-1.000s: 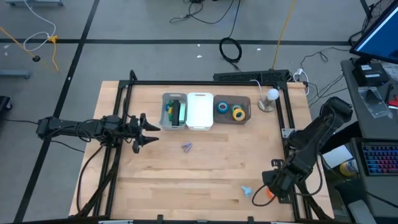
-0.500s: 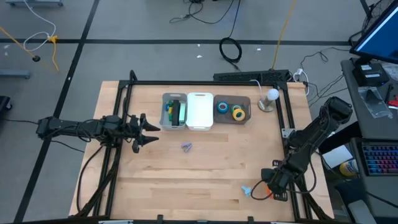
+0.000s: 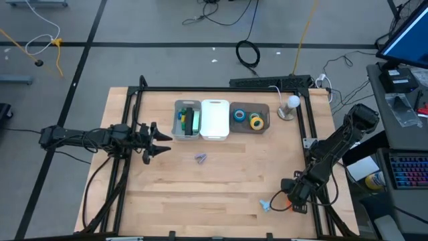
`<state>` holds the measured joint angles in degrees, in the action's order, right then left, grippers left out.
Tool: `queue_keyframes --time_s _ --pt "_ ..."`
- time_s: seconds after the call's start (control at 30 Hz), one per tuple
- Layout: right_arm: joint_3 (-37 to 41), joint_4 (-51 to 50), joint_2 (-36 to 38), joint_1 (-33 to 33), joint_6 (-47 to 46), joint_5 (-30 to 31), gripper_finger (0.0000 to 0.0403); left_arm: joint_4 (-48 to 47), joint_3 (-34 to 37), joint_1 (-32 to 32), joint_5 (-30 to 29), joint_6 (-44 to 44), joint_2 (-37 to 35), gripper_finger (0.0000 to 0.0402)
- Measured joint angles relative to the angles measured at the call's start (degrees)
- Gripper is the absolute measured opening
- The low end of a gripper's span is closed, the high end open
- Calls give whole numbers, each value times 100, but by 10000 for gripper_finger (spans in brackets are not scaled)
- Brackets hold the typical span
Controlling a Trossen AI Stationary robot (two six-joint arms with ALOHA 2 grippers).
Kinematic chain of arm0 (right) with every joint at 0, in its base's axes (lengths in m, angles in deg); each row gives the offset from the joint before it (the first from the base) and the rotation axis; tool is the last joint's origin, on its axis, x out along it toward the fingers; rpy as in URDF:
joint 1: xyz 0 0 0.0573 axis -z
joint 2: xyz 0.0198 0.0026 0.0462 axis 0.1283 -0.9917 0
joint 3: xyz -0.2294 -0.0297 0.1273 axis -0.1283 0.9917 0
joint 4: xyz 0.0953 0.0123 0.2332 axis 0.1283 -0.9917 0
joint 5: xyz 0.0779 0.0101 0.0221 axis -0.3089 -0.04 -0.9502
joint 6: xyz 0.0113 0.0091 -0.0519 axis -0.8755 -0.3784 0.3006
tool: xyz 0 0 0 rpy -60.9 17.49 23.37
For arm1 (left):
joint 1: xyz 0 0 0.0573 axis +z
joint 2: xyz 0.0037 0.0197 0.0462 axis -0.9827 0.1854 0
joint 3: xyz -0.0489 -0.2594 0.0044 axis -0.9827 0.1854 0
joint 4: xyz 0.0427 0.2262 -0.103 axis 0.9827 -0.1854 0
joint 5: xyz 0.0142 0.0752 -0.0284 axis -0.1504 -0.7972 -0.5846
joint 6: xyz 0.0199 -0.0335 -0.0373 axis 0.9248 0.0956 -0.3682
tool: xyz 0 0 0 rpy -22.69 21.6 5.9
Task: Pick and place Stapler, Stapler remover, tape
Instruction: Put the orange tape into the black bin
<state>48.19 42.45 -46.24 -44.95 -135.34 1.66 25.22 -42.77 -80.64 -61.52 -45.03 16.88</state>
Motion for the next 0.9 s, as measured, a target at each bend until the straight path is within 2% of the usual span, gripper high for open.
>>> queue_keyframes --time_s 0.1,0.3,0.47,0.73,0.9 --pt "4 60 -2 0 60 -13 34 37 -2 0 -11 0 4 225" --pt "15 290 237 81 -268 -69 31 43 -1 0 -11 -17 4 225" --pt "15 861 665 209 -477 -104 31 44 -1 0 -15 -112 4 225" --pt "15 2121 1471 416 -588 505 31 42 -2 0 -11 -299 4 225" --pt "13 2973 1769 634 -289 1270 31 42 -2 0 -8 -317 4 225"
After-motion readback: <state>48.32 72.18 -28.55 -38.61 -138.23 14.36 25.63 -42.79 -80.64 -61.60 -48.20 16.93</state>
